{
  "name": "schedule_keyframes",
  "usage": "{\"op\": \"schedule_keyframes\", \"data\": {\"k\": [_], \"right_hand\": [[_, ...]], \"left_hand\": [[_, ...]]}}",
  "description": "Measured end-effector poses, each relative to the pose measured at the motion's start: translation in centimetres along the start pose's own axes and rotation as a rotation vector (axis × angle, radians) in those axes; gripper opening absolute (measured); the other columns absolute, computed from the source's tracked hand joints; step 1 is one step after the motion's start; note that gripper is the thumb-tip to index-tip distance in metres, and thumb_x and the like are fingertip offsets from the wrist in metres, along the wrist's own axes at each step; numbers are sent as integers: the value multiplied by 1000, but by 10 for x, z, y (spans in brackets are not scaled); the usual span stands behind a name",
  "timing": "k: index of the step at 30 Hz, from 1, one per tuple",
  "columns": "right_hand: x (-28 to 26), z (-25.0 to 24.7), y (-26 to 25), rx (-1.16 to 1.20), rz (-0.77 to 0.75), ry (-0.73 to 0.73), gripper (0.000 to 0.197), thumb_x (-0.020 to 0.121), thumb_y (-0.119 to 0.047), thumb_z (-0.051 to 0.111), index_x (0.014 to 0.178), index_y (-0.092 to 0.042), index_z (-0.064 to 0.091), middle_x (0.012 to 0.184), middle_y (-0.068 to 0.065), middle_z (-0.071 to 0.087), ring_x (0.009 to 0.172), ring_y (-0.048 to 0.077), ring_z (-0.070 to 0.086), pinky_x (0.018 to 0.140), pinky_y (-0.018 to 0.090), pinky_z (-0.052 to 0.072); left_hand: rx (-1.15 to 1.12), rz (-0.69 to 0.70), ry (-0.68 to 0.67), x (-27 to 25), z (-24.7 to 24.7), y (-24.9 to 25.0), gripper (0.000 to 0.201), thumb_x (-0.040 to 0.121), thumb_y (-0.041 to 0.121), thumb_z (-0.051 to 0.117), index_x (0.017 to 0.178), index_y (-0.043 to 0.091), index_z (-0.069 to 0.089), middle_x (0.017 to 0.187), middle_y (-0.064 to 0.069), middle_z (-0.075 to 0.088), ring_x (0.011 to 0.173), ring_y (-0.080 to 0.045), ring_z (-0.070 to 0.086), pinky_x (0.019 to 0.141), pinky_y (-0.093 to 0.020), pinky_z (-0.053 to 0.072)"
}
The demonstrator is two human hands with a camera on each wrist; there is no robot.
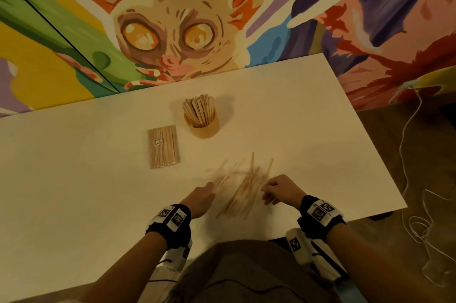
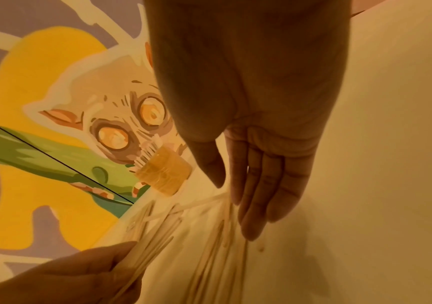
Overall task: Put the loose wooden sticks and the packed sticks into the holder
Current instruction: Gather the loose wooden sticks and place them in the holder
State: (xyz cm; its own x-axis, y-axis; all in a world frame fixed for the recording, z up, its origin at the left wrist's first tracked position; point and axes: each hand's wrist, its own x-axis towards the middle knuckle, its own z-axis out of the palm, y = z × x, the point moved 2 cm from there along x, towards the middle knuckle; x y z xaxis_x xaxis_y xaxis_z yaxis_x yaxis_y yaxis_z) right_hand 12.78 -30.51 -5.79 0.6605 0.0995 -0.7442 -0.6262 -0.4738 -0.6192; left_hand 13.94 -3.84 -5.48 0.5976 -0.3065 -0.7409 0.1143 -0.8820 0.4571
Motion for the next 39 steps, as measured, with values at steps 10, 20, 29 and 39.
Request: {"op": "schedule_keyframes", "data": {"k": [10,20,29,39], "right_hand": [[7,17,-48,-48,-114,18,18,97,-14,54,89,-6,68,82,14,74,66,20,71,59,25,53],[5,34,-75,-387,-221,52,31,85,-19,65,115,-16,60,101,8,58,86,21,56,71,29,43],[15,60,-90,-53,-197,-118,21,93,-13,64,79,3,66,70,12,70,55,16,67,57,28,54],[11,76,-113,480,-12,-427,18,94,3,56,83,6,70,86,25,73,82,32,75,75,33,61]], "left_hand": [[-493,-25,13,-34,-1,-12,22,103,25,39,95,16,58,76,2,49,60,-11,38,48,-20,30],[-666,-8,5,-37,-10,-12,26,105,26,37,93,12,56,67,2,43,54,-10,34,46,-23,23],[-640,28,162,-30,-27,-2,32,104,35,37,87,15,55,67,3,47,57,-10,39,48,-19,31],[-246,135,334,-13,-35,8,32,104,40,33,89,15,46,77,-4,66,68,-24,59,66,-40,45]]}}
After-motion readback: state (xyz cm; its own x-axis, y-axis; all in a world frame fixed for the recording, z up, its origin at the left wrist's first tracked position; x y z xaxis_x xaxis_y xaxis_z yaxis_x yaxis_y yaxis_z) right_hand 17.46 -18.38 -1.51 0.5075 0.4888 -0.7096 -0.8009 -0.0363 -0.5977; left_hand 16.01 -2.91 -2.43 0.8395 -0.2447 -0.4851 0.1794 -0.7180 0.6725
